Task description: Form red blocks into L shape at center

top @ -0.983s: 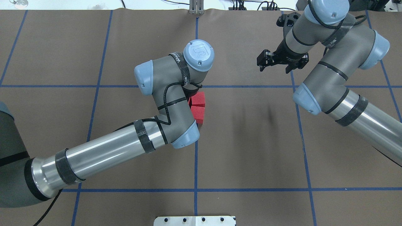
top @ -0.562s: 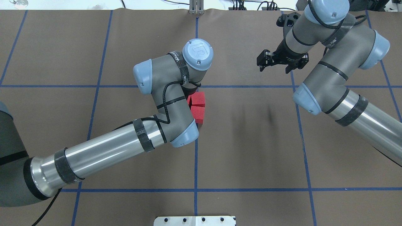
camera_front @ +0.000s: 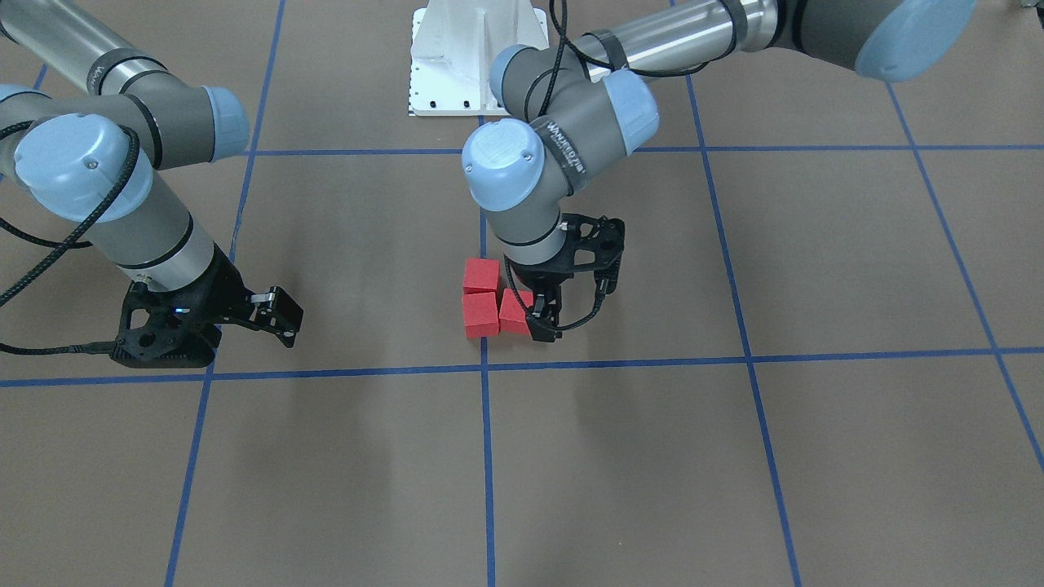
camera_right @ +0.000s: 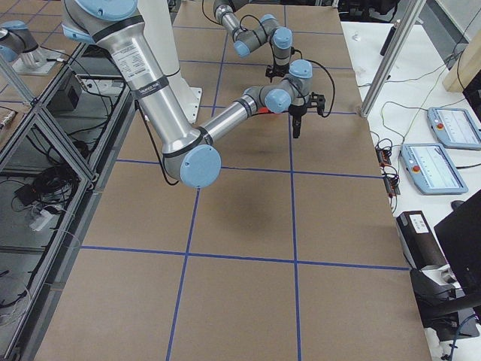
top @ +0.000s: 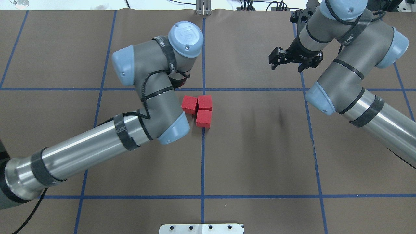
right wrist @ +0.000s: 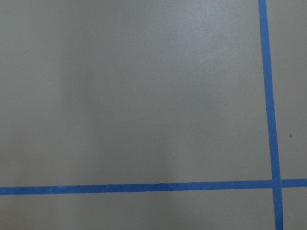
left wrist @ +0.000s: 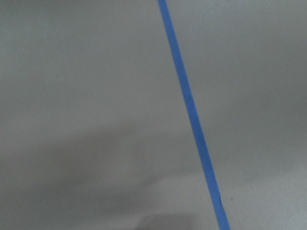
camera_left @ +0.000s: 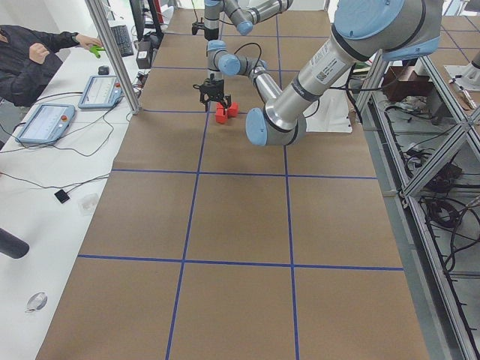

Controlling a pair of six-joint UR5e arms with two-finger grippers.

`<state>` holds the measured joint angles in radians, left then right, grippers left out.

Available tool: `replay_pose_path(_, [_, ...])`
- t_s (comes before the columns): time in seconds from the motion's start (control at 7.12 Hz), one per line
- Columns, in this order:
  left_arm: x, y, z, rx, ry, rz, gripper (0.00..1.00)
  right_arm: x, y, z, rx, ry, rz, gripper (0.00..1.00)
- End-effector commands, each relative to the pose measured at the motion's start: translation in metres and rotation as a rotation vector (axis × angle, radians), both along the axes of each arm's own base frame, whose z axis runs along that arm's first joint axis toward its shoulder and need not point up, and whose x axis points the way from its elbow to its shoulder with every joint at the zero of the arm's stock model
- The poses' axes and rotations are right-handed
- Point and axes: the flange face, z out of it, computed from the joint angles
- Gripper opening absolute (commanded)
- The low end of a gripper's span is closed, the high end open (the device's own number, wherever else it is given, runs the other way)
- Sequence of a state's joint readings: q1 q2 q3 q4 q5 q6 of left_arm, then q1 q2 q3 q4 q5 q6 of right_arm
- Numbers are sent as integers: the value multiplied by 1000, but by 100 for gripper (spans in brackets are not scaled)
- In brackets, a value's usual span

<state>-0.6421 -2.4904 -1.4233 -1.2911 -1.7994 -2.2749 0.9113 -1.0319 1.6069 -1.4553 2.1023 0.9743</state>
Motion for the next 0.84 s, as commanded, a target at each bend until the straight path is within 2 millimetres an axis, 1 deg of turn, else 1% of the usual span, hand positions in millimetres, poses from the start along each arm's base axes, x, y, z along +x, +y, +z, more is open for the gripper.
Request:
replay_pose_path(0.0, [-122, 38, 73, 156, -20, 172, 100, 10, -6, 3, 27, 17, 37, 99])
replay_pose_path(0.14, [-172, 56, 112, 244, -52, 302, 100, 28, -7, 29, 34, 21, 64, 99])
replay_pose_path(0.28, [-221, 55, 142, 364, -79, 427, 100, 60, -10, 64, 62, 14, 85, 99])
replay_pose_path(0.42, [-258, 49, 173, 463, -91, 497, 100, 94, -14, 92, 84, 40, 67, 99])
replay_pose_path(0.56, [-288, 49, 208, 552, -115, 600, 100, 137, -18, 118, 97, 49, 34, 99])
replay_pose_path(0.7, [-329, 48, 232, 602, -86, 720, 100, 182, -18, 147, 106, 44, -3, 99])
